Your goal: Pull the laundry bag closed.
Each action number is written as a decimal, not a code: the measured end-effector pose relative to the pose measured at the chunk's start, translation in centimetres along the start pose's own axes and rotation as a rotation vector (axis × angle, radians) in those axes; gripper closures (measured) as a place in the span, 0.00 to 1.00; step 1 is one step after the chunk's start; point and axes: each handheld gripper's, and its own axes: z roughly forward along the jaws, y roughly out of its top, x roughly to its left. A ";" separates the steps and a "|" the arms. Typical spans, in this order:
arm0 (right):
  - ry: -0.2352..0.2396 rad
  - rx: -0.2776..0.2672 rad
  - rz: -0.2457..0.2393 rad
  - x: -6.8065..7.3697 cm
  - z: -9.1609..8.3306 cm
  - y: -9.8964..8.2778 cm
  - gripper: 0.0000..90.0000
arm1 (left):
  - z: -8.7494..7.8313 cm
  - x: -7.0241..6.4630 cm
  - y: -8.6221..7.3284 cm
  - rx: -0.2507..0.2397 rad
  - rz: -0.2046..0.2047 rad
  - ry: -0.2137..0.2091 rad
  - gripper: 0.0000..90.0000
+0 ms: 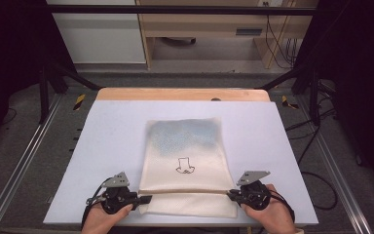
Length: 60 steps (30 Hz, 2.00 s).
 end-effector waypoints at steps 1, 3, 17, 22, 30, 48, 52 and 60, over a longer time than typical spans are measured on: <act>0.003 -0.001 0.002 0.0 0.0 0.0 0.91 | -0.1 0.0 0.0 0.001 -0.006 -0.003 0.84; 0.011 -0.002 0.004 0.0 0.1 0.0 0.85 | -0.3 0.0 -0.1 -0.009 -0.028 0.022 0.70; -0.139 -0.193 0.095 -0.2 -0.4 2.6 0.10 | -4.5 0.7 0.4 -0.115 0.018 0.324 0.13; -0.211 -0.246 0.129 -1.3 -0.9 3.9 0.07 | -5.6 2.1 1.2 -0.139 0.032 0.409 0.10; -0.269 -0.302 0.212 -4.0 -2.1 5.5 0.08 | -8.2 5.4 1.7 -0.152 0.011 0.522 0.08; -0.370 -0.294 0.340 -7.8 -3.5 3.2 0.08 | -10.4 10.1 1.3 -0.071 -0.033 0.605 0.08; -0.389 -0.289 0.366 -8.4 -3.8 2.2 0.07 | -10.8 10.5 1.0 -0.070 -0.045 0.618 0.07; -0.407 -0.278 0.412 -9.2 -4.2 0.4 0.06 | -10.7 10.6 0.5 -0.022 -0.026 0.626 0.06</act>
